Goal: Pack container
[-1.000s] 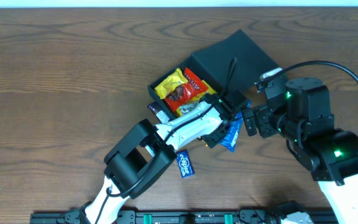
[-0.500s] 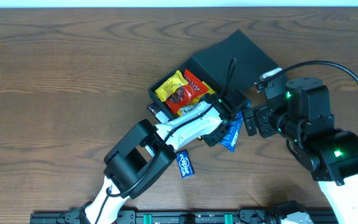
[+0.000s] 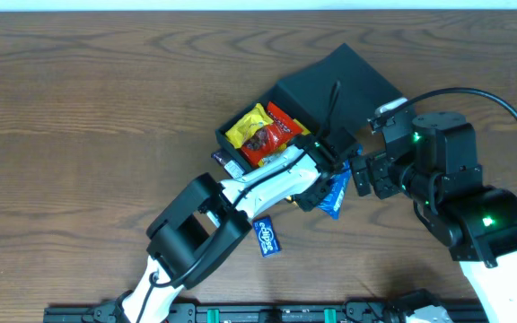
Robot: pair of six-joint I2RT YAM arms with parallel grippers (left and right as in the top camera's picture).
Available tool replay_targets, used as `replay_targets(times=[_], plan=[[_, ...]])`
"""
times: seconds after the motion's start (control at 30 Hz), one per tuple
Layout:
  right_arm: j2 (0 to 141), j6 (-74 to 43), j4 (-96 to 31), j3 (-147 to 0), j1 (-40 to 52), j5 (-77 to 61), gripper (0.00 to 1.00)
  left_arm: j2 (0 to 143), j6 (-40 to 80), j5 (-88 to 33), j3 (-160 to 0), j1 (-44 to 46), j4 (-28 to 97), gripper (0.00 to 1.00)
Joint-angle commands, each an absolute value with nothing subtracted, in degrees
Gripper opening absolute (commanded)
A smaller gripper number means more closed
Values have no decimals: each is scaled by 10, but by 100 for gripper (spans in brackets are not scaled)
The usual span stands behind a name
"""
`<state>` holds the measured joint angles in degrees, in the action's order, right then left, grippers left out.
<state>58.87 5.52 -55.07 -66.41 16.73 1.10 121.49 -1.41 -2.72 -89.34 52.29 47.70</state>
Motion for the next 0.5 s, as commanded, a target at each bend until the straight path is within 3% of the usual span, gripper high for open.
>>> replay_targets(times=[0.0, 0.47], plan=[[588, 63, -551, -663, 162, 15, 99, 1177, -11, -29, -903, 525, 475, 47], [588, 63, -551, -663, 162, 15, 99, 1176, -11, -23, -908, 524, 474, 44]])
